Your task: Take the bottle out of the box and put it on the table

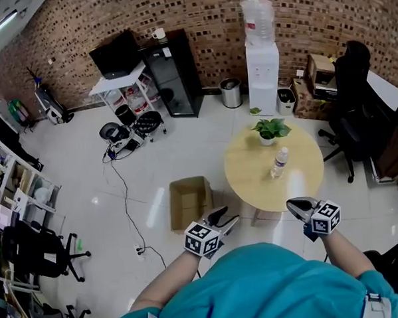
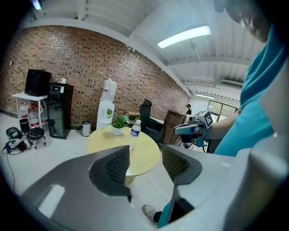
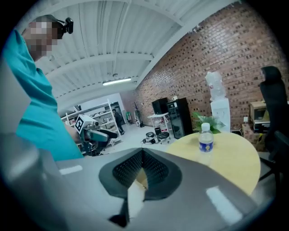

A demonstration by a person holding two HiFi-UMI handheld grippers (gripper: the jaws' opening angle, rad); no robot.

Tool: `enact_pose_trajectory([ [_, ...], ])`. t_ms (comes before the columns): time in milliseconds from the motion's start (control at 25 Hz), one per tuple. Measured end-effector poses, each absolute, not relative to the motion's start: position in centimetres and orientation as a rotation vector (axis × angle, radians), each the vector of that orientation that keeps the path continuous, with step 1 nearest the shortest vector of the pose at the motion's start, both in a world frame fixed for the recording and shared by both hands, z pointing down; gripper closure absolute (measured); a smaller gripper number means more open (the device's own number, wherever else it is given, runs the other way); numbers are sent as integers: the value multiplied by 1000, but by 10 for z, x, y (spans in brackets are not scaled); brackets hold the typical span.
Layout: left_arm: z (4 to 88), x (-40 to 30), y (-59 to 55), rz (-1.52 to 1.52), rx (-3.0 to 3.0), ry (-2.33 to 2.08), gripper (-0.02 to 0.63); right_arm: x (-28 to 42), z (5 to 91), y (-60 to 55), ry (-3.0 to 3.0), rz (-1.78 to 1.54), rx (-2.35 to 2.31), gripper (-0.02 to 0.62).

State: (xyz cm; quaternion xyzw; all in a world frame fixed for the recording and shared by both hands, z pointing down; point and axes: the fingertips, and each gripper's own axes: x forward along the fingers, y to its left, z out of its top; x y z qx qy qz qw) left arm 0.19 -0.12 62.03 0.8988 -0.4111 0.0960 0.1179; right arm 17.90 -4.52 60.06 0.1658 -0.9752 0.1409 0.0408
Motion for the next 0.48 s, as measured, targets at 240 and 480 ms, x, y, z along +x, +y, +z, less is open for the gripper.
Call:
enact_pose_trajectory([
  [240,607,-70,51,179,2671,-1032,388,108,576,22,-2952,466,621,594],
  [480,601,-57,108,105,2701,-907,397,110,568,89,-2937,425,689,594],
])
